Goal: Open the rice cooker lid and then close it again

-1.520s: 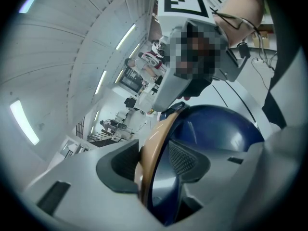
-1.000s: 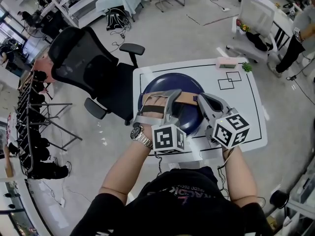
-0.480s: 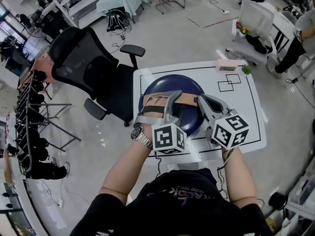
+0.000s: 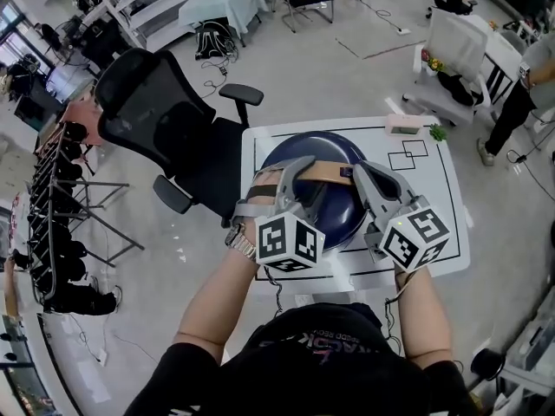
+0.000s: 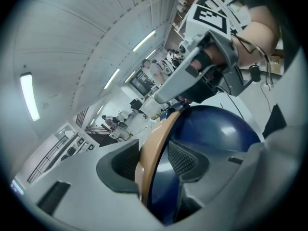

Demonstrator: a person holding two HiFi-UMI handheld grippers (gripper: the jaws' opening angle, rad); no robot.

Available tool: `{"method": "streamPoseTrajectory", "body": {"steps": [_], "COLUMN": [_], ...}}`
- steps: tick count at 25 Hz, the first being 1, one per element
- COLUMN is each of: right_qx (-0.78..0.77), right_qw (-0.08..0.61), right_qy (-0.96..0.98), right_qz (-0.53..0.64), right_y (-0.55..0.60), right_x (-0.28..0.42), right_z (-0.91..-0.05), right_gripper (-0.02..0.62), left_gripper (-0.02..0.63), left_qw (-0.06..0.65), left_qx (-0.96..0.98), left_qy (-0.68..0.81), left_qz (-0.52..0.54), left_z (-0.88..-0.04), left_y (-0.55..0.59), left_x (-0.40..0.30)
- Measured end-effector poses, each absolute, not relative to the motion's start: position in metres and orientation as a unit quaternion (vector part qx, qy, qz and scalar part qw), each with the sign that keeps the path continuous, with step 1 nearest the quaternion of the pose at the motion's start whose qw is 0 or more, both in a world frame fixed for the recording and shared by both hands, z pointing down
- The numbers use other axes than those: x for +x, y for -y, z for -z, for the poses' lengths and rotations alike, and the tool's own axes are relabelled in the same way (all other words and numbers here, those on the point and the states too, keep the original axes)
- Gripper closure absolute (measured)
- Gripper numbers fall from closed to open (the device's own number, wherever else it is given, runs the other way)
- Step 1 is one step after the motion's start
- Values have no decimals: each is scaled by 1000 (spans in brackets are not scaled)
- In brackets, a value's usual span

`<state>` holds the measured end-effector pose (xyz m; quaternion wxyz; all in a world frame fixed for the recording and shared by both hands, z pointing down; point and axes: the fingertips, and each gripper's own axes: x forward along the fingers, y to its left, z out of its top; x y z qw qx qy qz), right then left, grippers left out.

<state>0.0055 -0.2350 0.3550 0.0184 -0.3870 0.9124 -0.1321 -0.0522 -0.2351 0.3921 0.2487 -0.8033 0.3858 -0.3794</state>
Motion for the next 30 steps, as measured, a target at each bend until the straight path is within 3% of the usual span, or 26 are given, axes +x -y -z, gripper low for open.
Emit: {"method": "streamPoseTrajectory", "body": {"steps": [11,30], "right_qx": [-384,-419], "right_qw": [51,72], "right_qy": [-917,-900], "right_qz": [93,100], "right_y": [230,240], "right_x": [1,9], "right_z": [-308,-310], "right_gripper": [594,594], "left_gripper": [419,436], "left_qw": [200,144], "left_qx": [-830,-850], "left_qy": [-422,-469], "left_qz": [306,193], "left_z": [-360,-327], "left_y": [233,232], "left_x": [-85,-142]}}
